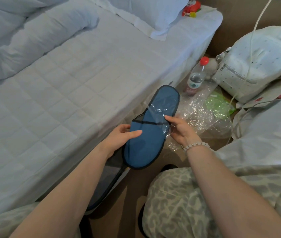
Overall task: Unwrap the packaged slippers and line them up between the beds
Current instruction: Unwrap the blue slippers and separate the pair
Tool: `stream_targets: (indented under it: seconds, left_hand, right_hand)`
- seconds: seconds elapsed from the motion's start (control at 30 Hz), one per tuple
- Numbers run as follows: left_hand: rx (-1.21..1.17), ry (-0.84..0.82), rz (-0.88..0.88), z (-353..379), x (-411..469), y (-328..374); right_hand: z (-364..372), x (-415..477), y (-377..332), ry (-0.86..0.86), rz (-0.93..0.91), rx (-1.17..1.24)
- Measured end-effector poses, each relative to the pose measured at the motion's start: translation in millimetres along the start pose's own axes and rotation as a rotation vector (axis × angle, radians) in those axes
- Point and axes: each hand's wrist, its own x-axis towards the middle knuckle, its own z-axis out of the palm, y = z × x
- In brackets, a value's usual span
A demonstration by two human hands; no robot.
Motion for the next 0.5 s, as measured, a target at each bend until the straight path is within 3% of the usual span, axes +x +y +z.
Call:
stream_targets:
  seconds: [0.2, 0.33, 0.5]
  left_hand:
    - [-0.051, 0.143, 0.115, 12.4, 2.3, 1.1]
    - [-0.039, 0.168, 0.106, 14.5, 2.2, 0.8]
    - [-0.042, 0.169, 0.053, 14.7, 3.1, 0.5]
  right_hand:
    - [12.8, -10.1, 5.7, -0.021, 0.022, 0.018]
    - [7.8, -11.4, 7.8, -0.005, 0.049, 0.137]
    - [6.2, -6.1, 10.8, 0.005, 0.051, 0.037]
